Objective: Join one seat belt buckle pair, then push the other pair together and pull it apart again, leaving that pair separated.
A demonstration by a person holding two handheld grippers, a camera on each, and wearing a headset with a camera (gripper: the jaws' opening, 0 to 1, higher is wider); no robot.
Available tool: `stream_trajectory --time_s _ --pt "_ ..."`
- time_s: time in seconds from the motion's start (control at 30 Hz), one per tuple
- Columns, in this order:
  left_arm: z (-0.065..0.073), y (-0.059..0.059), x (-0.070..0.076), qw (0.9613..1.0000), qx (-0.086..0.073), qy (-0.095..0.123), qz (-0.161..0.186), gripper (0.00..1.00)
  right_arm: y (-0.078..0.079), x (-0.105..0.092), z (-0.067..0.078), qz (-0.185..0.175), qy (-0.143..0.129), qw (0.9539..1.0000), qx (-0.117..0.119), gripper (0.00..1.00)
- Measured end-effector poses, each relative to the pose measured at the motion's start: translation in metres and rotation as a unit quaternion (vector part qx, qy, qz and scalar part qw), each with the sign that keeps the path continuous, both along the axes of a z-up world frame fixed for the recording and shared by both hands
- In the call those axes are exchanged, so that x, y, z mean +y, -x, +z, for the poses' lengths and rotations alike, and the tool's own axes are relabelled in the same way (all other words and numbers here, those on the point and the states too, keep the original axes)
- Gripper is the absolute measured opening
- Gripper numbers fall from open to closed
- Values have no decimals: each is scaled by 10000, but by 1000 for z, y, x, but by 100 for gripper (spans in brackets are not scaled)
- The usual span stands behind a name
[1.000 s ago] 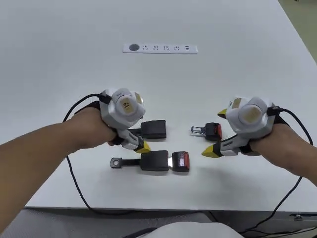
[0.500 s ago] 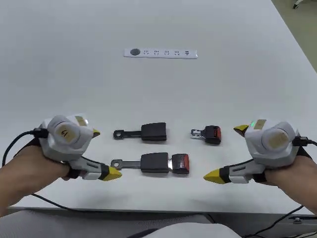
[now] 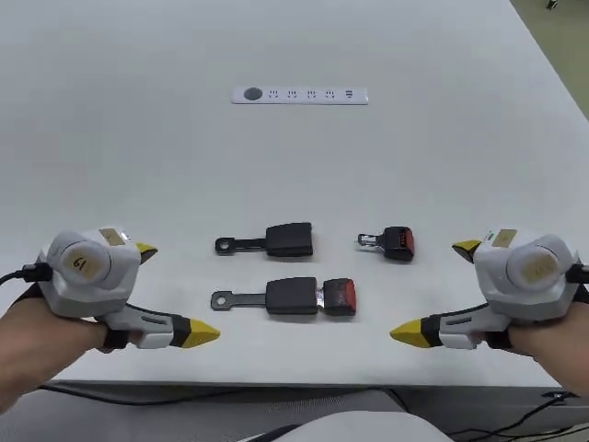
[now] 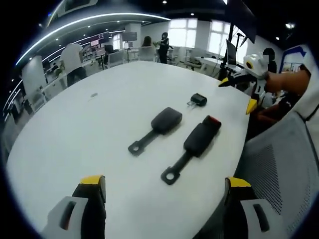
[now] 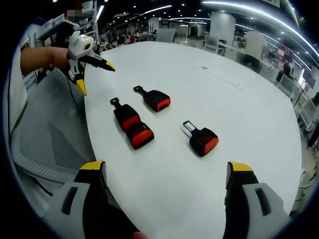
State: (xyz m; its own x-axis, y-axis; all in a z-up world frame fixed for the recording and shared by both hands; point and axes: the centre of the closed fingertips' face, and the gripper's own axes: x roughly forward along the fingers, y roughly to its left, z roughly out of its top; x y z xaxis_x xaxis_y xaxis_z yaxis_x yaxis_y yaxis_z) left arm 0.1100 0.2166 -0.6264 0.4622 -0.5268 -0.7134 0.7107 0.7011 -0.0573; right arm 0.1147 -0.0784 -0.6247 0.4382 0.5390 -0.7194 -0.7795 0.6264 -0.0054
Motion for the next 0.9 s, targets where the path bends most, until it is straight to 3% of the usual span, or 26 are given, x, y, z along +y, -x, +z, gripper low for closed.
stream_trajectory --time_s 0.27,0.63,0.7,0.9 --pt "4 3 -14 9999 -77 81 4 100 3 -6 -6 -119 -3 9999 44 100" --pt "2 4 -13 9999 -103 105 34 100 7 -1 -7 -151 -37 9999 58 100" --pt "3 4 -13 9999 -112 107 35 100 8 2 -1 -157 -47 9999 39 100" --pt "7 1 -13 9997 -198 127 4 100 6 3 -5 -165 20 9999 42 100"
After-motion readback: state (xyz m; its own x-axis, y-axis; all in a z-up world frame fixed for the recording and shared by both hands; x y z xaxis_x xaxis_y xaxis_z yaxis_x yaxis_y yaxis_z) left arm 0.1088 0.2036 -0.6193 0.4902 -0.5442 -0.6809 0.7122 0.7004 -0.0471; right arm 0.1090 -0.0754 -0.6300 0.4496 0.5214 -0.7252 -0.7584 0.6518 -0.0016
